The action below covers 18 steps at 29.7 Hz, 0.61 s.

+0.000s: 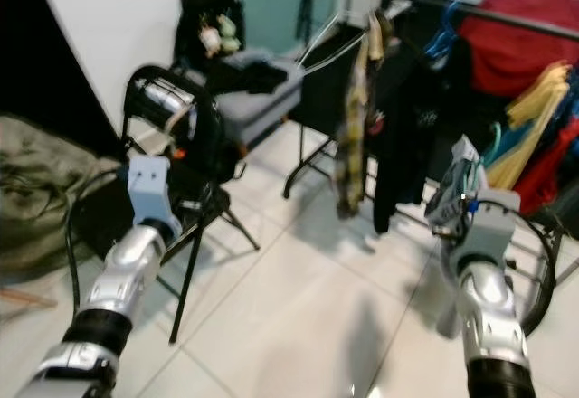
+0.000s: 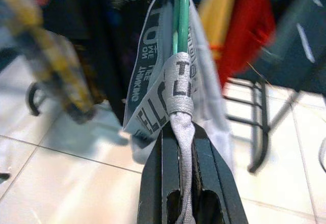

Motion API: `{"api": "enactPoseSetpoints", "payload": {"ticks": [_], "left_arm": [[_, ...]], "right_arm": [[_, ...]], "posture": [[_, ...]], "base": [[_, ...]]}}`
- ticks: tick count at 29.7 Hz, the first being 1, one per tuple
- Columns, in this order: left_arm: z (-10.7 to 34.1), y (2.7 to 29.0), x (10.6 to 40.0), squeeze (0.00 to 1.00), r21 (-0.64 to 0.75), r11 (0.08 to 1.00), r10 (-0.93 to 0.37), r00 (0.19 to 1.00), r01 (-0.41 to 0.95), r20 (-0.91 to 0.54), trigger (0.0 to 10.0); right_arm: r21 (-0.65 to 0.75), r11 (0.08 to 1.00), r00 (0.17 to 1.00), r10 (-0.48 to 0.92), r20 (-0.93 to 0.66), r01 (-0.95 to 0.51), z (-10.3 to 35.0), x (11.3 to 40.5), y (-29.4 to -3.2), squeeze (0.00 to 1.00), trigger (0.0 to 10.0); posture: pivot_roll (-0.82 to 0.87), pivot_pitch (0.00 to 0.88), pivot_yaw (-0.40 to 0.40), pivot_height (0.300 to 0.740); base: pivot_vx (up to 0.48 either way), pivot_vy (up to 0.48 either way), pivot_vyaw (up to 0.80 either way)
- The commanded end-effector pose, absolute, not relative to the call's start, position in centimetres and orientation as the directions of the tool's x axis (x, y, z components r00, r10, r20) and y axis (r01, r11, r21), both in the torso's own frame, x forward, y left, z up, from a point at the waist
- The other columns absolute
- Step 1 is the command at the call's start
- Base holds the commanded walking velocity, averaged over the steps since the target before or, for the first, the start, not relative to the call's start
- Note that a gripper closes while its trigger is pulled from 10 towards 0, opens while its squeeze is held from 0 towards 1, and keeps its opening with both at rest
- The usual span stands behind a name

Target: Hang hanger

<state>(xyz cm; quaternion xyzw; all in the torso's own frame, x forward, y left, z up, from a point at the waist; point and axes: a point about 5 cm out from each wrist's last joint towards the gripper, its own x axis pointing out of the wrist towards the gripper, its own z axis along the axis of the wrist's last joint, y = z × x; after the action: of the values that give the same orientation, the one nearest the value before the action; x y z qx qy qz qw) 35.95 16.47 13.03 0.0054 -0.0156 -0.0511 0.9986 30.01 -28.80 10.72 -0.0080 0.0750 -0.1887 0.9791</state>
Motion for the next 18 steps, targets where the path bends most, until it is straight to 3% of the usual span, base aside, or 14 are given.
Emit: {"api": "enactPoseSetpoints", "payload": {"ticks": [1, 6, 8, 18], "left_arm": [[12.8, 16.0, 36.0, 0.00, 0.025, 0.992, -0.124, 0.992, 0.124, 0.018, 10.0], [12.6, 16.0, 35.9, 0.00, 0.030, 0.991, -0.131, 0.991, 0.130, 0.014, 10.0], [12.7, 16.5, 35.7, 0.00, -0.021, 0.993, -0.117, 0.993, 0.117, 0.022, 10.0], [12.8, 16.2, 35.6, 0.00, -0.019, 0.993, -0.118, 0.993, 0.119, 0.030, 10.0]], "right_arm": [[-0.034, 0.925, 0.920, -0.379, -0.097, 0.378, 11.7, 30.4, -28.8, 0.00, 10.0], [-0.041, 0.929, 0.925, -0.370, -0.086, 0.368, 12.0, 30.4, -28.8, 0.00, 10.0], [-0.049, 0.939, 0.937, -0.343, -0.070, 0.340, 12.4, 30.4, -28.5, 0.00, 10.0], [-0.140, 0.968, 0.977, -0.214, -0.028, 0.208, 13.2, 31.0, -26.6, 0.00, 10.0]], "posture": [[-0.11, 0.080, 0.045, 0.740], [-0.11, 0.085, 0.045, 0.740], [-0.11, 0.094, 0.044, 0.740], [-0.13, 0.114, 0.040, 0.740]], "base": [[0.000, 0.000, -0.75], [0.000, 0.000, -0.75], [0.306, 0.000, 0.00], [0.407, 0.000, 0.00]]}}
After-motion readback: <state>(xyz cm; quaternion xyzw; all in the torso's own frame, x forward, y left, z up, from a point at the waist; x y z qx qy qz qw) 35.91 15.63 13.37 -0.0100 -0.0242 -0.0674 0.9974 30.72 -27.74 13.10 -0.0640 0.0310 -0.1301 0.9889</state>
